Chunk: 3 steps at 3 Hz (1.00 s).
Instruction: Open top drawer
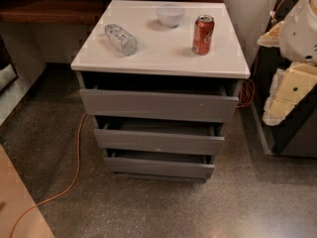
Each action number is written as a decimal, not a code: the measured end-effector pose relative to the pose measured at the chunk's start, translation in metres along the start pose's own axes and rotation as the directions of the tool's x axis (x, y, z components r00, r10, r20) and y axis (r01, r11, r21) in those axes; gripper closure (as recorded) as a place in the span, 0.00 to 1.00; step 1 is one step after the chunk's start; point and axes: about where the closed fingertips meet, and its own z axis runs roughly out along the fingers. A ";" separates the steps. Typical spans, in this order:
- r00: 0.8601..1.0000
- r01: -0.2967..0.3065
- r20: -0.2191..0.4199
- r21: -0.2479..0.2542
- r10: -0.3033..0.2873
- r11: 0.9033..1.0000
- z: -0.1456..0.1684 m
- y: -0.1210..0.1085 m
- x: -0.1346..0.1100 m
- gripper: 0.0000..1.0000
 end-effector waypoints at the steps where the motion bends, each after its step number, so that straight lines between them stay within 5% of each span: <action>1: 0.996 0.076 0.041 -0.055 -0.073 0.996 0.025 -0.024 0.006 0.00; 3: 0.973 0.215 0.106 -0.123 -0.203 0.969 0.092 -0.037 0.018 0.00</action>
Offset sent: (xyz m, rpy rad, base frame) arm 0.0696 -0.0251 -0.0797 0.0691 0.1328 0.2622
